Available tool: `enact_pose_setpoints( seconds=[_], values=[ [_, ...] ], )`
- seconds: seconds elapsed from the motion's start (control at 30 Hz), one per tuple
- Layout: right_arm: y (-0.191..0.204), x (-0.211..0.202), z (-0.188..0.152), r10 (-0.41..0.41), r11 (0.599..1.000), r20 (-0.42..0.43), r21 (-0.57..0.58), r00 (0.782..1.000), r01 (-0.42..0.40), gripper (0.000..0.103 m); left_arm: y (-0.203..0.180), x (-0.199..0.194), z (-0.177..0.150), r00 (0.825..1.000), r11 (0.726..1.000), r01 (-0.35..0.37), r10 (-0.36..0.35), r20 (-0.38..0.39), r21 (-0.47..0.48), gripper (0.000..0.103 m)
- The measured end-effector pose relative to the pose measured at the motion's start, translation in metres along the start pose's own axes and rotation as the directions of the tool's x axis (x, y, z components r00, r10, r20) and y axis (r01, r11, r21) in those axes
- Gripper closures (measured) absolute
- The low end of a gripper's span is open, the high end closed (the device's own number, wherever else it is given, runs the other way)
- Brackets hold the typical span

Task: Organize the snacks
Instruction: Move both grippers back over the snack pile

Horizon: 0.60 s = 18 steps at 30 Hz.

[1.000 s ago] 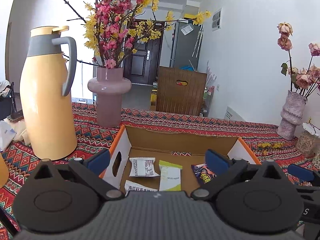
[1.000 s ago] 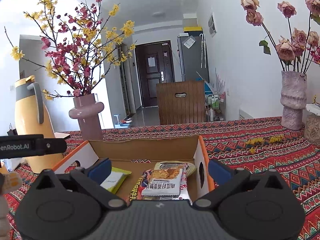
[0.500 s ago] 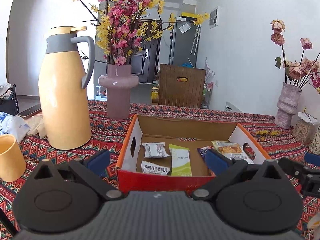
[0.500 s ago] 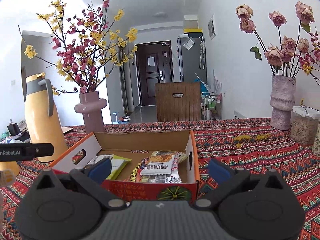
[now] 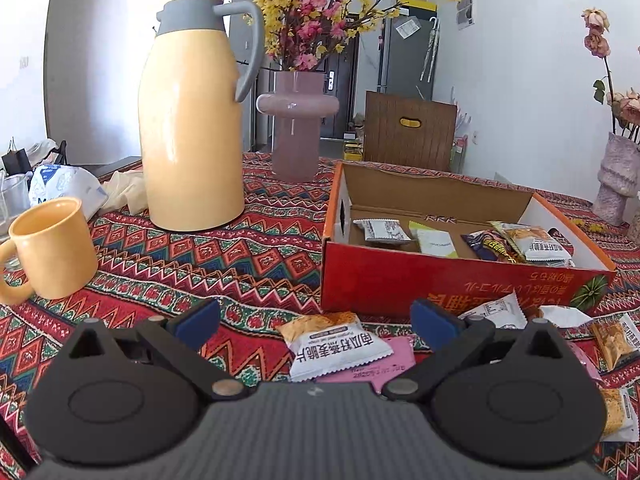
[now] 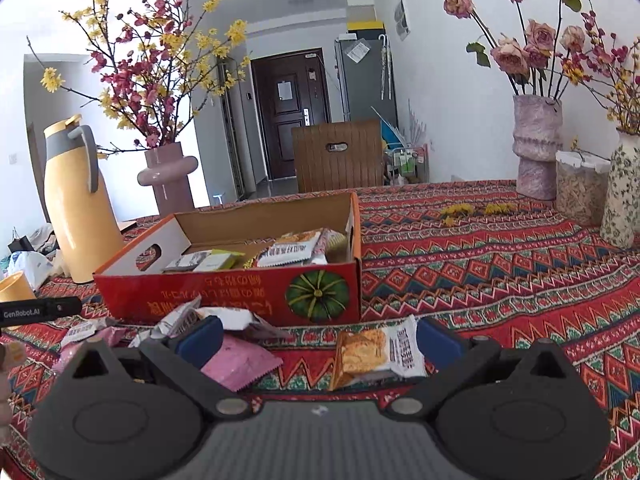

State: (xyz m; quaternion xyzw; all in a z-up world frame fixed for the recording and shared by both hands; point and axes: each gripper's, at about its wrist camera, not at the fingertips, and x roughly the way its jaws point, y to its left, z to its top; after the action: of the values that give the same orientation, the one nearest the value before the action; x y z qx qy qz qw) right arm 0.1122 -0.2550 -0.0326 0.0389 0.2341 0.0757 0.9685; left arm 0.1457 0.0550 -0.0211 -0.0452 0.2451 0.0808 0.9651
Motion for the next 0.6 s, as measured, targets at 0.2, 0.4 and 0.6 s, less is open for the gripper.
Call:
enact_pose_setpoints(
  seconds=[0.2,0.4,0.6],
  values=[
    [-0.005,-0.002,-0.013,-0.023,1.0,-0.021,0.008,1.0,0.024,0.0,0.001,0.003,-0.008,0.999,1.0,-0.021,0.021,0.041,0.007,0.0],
    [-0.003,0.002,-0.013,-0.038,0.999,-0.03,-0.003,0.999,0.038,0.0,0.006,0.006,-0.012,0.999,1.0,-0.002,0.002,0.034,-0.023,0.0],
    [-0.006,0.023,-0.014,-0.083,0.997,-0.083,-0.012,0.993,0.082,0.0,0.009,0.007,-0.013,1.0,0.999,-0.002,0.003,0.023,-0.044,0.0]
  ],
)
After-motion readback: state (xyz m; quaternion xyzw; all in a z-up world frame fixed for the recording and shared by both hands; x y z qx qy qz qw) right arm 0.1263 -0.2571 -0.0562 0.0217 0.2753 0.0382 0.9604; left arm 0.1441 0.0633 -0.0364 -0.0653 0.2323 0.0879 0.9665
